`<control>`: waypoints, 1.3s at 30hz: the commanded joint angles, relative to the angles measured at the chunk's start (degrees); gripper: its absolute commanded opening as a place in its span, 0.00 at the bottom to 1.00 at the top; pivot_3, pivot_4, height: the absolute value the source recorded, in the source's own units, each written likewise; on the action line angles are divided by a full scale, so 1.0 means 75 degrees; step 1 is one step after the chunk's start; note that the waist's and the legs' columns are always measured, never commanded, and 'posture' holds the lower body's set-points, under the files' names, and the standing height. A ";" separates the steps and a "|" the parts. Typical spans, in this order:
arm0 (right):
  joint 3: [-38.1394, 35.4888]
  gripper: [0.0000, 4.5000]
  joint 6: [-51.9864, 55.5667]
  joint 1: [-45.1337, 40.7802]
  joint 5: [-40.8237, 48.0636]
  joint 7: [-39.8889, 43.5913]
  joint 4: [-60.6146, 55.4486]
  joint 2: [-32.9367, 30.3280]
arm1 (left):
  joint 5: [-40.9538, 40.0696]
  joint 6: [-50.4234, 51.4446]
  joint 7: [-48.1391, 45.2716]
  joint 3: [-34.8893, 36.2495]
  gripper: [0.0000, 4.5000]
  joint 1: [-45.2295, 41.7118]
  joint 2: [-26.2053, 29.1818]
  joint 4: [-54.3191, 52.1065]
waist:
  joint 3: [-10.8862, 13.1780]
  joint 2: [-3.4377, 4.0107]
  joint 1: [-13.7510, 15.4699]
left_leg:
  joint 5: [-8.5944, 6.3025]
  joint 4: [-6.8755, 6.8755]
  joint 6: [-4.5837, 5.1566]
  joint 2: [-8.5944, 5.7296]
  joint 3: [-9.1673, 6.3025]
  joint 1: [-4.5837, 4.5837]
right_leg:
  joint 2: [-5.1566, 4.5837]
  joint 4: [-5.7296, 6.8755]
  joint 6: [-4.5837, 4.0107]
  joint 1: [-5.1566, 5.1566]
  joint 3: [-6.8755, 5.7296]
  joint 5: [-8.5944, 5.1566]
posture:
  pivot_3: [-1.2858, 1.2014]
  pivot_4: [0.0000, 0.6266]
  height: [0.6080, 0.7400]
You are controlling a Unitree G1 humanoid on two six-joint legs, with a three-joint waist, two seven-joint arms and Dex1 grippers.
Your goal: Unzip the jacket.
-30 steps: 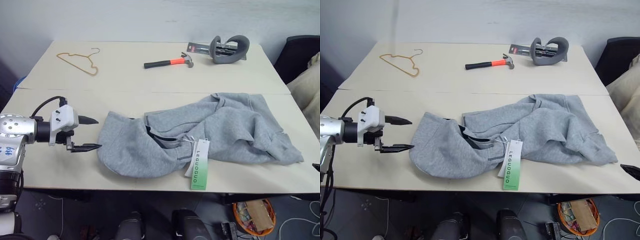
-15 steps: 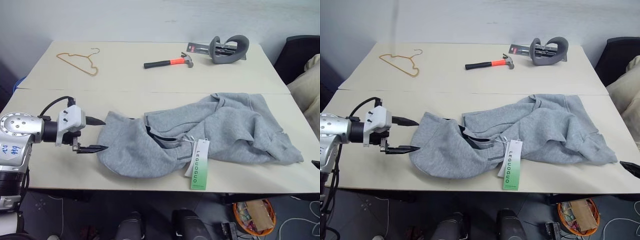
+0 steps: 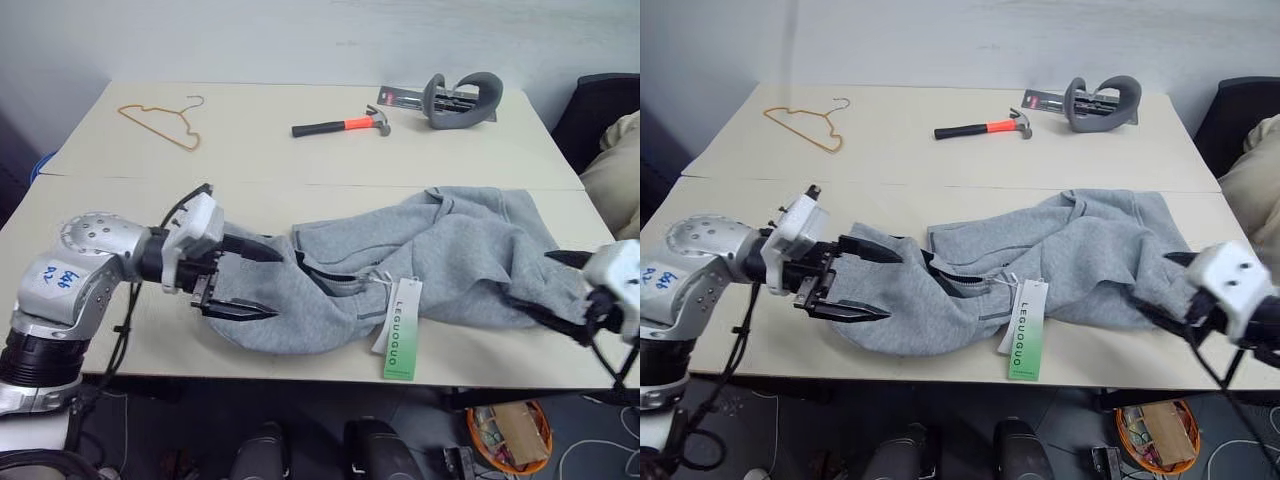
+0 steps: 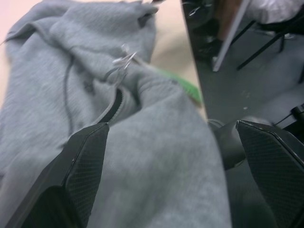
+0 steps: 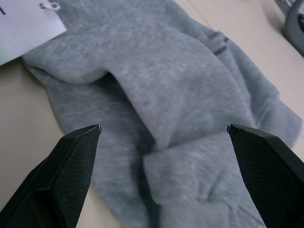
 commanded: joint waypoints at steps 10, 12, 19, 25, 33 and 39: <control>0.2036 0.73 -0.1044 -0.1820 -0.1626 -0.1608 0.1259 0.0798 | 0.0206 -0.0294 0.0115 -0.0309 1.00 -0.0477 -0.0412 0.0202 | -0.0005 -0.0010 -0.0016 | 0.0005 0.0004 -0.0007 0.0002 0.0008 0.0006 | 0.0010 0.0008 -0.0002 -0.0003 0.0011 -0.0002 | 0.52 0.24 1.00; 0.2264 0.59 -0.1130 -0.1971 -0.1669 -0.1571 0.1423 0.0859 | 0.0251 -0.0348 0.0138 -0.0347 1.00 -0.0512 -0.0468 0.0231 | -0.0005 -0.0010 -0.0014 | 0.0005 0.0004 -0.0006 0.0003 0.0008 0.0002 | 0.0009 0.0004 -0.0002 -0.0004 0.0010 -0.0002 | 0.52 0.24 1.00; 0.2097 0.06 -0.1121 -0.1916 -0.1490 -0.1491 0.1349 0.0884 | 0.0398 -0.0480 0.0159 -0.0428 1.00 -0.0689 -0.0688 0.0394 | -0.0005 -0.0010 -0.0006 | 0.0003 0.0007 -0.0003 0.0002 0.0007 0.0001 | 0.0006 0.0005 -0.0002 -0.0003 0.0009 -0.0002 | 0.52 0.24 1.00; -0.0058 0.00 0.0687 -0.0156 0.0795 -0.0522 -0.0644 0.0929 | 0.0599 -0.0818 -0.0063 -0.0732 1.00 -0.0668 -0.0800 0.0524 | -0.0008 -0.0003 0.0095 | 0.0002 0.0002 -0.0002 0.0002 0.0002 -0.0006 | 0.0006 0.0001 -0.0001 -0.0003 0.0005 -0.0002 | 0.52 0.24 1.00; -0.3512 0.00 0.2419 0.4557 0.3309 0.1348 -0.3451 0.1807 | 0.1357 -0.1926 -0.0706 -0.1375 1.00 -0.0681 -0.0974 0.1146 | -0.0015 -0.0004 0.0199 | -0.0017 -0.0006 0.0028 0.0004 -0.0003 0.0017 | 0.0005 -0.0014 0.0001 0.0026 0.0004 -0.0003 | 0.52 0.24 1.00; -0.2424 0.00 0.1885 0.6389 0.2184 0.1211 -0.4022 0.2432 | 0.1621 -0.2322 -0.0917 -0.1521 1.00 -0.0772 -0.1097 0.1442 | -0.0030 -0.0029 0.0062 | -0.0038 -0.0008 0.0054 0.0008 -0.0001 0.0025 | 0.0003 -0.0014 0.0001 0.0030 0.0007 -0.0003 | 0.52 0.24 1.00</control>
